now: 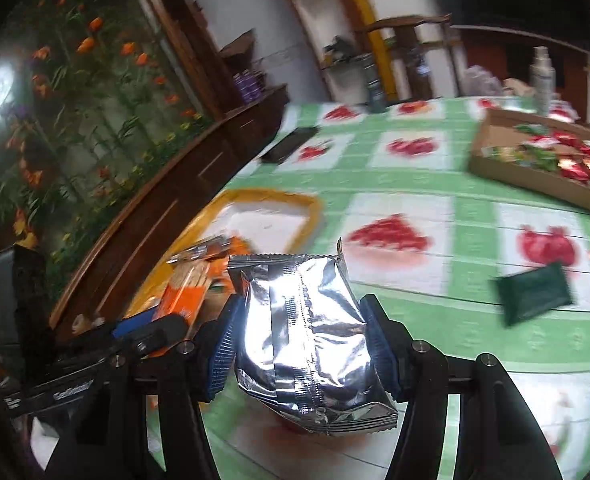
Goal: Organize snacks
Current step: 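Carry the foil bag and cracker pack into the white tray and open both grippers, then grasp an orange snack bag with the right gripper while the left grasps the dark green packet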
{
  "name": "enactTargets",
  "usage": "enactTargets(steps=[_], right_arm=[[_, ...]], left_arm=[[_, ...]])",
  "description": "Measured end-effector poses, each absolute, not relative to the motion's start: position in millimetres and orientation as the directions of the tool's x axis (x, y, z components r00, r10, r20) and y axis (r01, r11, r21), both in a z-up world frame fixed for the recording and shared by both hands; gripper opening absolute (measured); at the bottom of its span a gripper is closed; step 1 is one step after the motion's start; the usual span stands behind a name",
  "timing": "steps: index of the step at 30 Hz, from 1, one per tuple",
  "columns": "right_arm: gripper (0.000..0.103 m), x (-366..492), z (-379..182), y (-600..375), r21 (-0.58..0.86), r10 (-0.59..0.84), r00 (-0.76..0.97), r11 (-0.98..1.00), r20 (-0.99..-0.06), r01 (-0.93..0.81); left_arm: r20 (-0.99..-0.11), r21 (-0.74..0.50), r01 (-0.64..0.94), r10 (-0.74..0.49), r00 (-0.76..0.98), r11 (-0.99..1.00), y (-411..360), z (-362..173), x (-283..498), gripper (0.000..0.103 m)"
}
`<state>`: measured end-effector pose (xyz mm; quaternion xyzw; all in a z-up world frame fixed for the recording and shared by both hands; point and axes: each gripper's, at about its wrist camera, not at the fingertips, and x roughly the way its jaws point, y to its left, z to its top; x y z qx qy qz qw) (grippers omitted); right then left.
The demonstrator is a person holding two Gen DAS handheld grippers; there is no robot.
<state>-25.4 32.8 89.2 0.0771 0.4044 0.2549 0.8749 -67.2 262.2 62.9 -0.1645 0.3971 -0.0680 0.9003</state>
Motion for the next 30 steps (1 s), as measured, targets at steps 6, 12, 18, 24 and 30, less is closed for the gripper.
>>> enactTargets(steps=[6, 12, 18, 24, 30], right_arm=[[0.060, -8.1, 73.1, 105.6, 0.349, 0.547, 0.452, 0.822, -0.705, -0.450], [0.062, 4.5, 50.6, 158.0, 0.364, 0.560, 0.388, 0.803, -0.732, -0.473], [0.064, 0.0, 47.6, 145.6, 0.417, 0.588, 0.397, 0.796, -0.705, -0.439], [0.066, -21.8, 50.6, 74.6, 0.405, 0.546, 0.471, 0.835, -0.693, -0.373], [0.068, -24.7, 39.7, -74.6, 0.395, 0.360, 0.595, 0.915, -0.719, -0.077]], left_arm=[[-0.720, -0.343, -0.163, -0.147, 0.678, 0.925, 314.0, 42.2, -64.9, 0.052], [-0.668, -0.422, -0.155, -0.190, 0.719, 0.893, 334.2, 42.0, -72.6, 0.054], [-0.611, -0.499, -0.091, -0.275, 0.742, 0.862, 333.2, 55.3, -79.7, 0.058], [-0.566, -0.534, 0.074, -0.421, 0.709, 0.842, 285.8, 73.9, -86.1, 0.074], [-0.616, -0.497, 0.206, -0.509, 0.600, 0.843, 213.1, 68.0, -78.2, 0.074]])
